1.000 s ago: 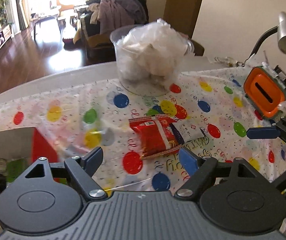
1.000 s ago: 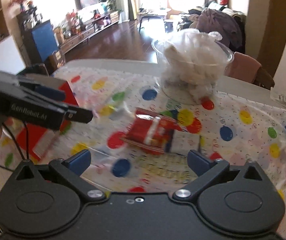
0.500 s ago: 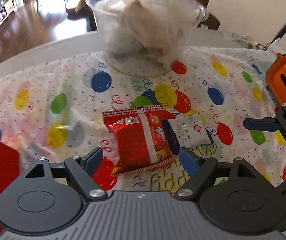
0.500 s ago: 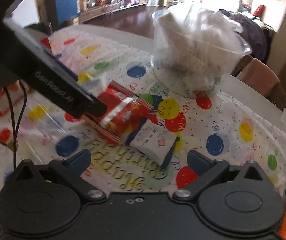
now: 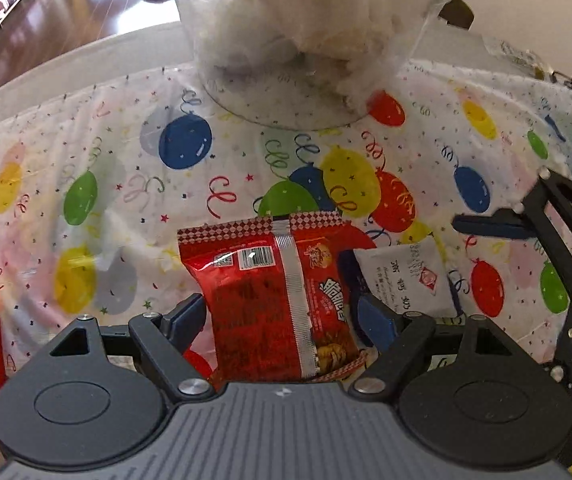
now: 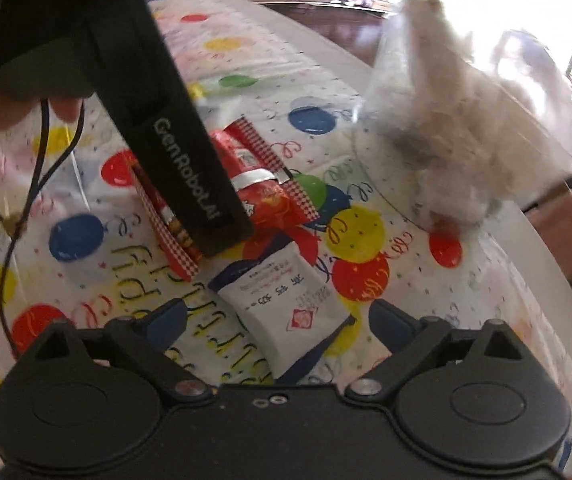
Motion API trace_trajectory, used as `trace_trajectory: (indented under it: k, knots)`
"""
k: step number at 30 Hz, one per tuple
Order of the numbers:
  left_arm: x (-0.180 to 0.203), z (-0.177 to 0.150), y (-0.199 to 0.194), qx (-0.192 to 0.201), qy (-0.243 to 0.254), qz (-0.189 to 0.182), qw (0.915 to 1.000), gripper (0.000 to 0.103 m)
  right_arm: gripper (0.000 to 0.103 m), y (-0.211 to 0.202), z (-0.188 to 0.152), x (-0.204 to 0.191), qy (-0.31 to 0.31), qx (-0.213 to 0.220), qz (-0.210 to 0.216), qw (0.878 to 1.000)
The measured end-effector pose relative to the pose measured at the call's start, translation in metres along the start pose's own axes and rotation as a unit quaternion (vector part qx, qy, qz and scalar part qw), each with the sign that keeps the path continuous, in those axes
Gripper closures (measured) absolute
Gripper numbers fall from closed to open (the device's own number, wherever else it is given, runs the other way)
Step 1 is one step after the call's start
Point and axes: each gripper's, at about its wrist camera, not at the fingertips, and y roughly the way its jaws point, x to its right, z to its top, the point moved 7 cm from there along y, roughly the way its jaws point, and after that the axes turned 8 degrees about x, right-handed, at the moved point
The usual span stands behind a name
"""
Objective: Organize snacks
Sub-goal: 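Grasp the red chip bag with the left tool while the right tool grasps the white packet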
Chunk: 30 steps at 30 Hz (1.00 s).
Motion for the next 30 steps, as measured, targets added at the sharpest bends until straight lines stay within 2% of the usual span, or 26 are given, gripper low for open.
trace_trajectory:
  k: [9,12,16,19,21,22,26,30]
  knots:
    - [-0.005,-0.002,0.017,-0.021,-0.01,-0.007,0.9997,0.02,0.017,0.02,0.005,0.007,-0.004,0.006,0.044,0.999]
    - [-0.006,-0.001,0.018,-0.019,-0.011,-0.01,0.9997,0.02,0.021,0.021,0.004,0.01,0.011,0.011,0.059,0.998]
    - [-0.008,0.001,0.019,-0.009,-0.011,-0.011,0.9998,0.021,0.032,0.019,0.001,0.013,0.047,0.01,0.072,0.996]
    - [-0.006,0.002,0.019,-0.005,-0.001,-0.009,0.9999,0.022,0.046,0.015,-0.001,0.009,0.069,0.015,0.071,0.995]
    - [-0.006,0.001,0.018,-0.001,0.006,-0.004,1.0,0.024,0.051,0.01,-0.002,0.006,0.081,0.017,0.06,0.995]
    - [-0.006,0.001,0.017,0.0,0.01,-0.002,1.0,0.029,0.053,0.009,-0.003,0.004,0.086,0.017,0.056,0.995]
    - [-0.011,-0.001,0.014,0.004,0.006,-0.004,1.0,0.031,0.055,0.004,-0.006,-0.003,0.123,0.013,0.029,0.992]
    - [-0.018,-0.007,0.009,0.004,-0.005,-0.003,1.0,0.031,0.055,0.0,-0.009,-0.007,0.175,0.002,-0.03,0.984]
